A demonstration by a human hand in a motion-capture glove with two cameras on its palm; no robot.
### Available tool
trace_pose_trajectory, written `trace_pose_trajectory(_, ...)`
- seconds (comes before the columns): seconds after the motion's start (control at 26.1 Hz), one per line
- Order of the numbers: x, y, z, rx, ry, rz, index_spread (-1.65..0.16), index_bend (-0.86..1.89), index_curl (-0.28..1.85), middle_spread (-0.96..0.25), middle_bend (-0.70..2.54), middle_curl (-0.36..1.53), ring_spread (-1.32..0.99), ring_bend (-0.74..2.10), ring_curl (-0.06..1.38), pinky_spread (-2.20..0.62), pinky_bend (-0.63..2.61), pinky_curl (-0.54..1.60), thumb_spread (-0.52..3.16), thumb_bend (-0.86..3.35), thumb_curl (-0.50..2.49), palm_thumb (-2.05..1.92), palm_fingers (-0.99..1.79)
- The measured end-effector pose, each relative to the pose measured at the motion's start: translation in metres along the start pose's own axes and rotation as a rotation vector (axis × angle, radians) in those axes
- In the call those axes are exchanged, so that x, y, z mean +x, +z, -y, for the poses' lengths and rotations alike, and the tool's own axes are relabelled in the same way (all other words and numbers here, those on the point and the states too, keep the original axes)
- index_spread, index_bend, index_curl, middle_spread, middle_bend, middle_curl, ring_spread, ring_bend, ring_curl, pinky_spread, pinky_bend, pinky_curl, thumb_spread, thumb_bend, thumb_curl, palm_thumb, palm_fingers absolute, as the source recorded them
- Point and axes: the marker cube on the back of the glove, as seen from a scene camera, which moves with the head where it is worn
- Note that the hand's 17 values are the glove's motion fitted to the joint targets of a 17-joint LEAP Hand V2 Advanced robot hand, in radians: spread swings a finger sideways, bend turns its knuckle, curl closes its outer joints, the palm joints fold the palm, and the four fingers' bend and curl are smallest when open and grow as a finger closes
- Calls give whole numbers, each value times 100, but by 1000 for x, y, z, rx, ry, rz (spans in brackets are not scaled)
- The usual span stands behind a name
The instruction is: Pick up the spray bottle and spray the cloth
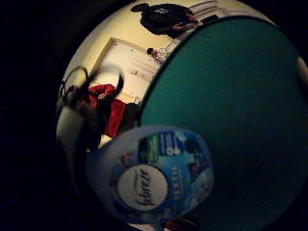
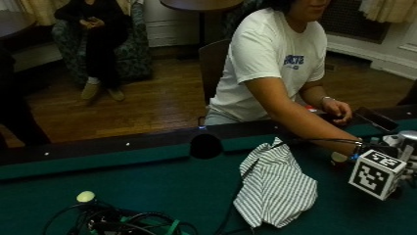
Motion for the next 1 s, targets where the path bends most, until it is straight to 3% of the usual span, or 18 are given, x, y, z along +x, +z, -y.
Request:
trace_pose_trajectory(0.15, 9, -9, -20, -75, 45, -133, -29, 24, 59, -19, 58, 52, -18, 65, 45, -15, 40, 41, 58, -7, 77, 80, 92)
trace_pose_trajectory(0.34, 6, -43, -59, -192, 36, -488, -33, 13, 56, -15, 35, 46, -15, 49, 44, 2, 47, 45, 76, -11, 65, 57, 39)
trace_pose_trajectory(0.61, -39, -98, -121, -247, -54, -781, -38, 10, 43, -13, 24, 40, -13, 38, 35, 13, 48, 39, 86, -8, 54, 42, 31)
trace_pose_trajectory(1.0, -108, -165, -222, -312, -203, -960, -40, 13, 36, -12, 21, 38, -12, 34, 32, 18, 45, 37, 92, -5, 46, 34, 32)
